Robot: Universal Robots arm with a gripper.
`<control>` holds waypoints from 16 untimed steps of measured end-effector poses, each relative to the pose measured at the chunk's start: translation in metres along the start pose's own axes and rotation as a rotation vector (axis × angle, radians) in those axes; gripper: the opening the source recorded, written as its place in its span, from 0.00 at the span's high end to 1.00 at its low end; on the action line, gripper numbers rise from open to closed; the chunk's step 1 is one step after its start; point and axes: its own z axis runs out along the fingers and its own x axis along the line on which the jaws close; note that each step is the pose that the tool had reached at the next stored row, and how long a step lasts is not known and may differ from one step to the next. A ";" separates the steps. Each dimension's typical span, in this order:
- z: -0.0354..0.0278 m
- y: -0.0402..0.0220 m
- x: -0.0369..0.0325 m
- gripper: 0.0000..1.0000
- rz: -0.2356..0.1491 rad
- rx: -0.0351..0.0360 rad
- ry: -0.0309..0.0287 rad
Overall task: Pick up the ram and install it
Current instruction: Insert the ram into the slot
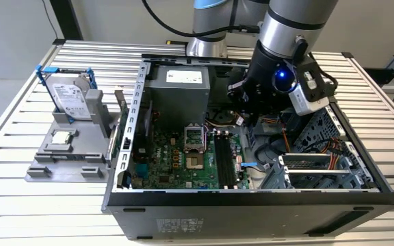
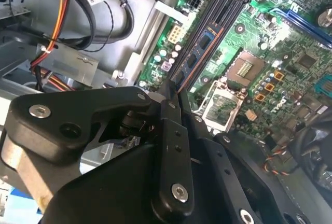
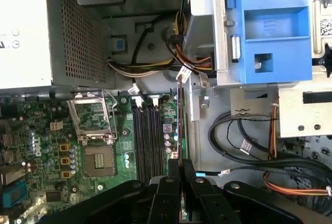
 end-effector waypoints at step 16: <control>0.0286 -0.0154 0.0040 1.00 0.000 -0.0003 -0.0016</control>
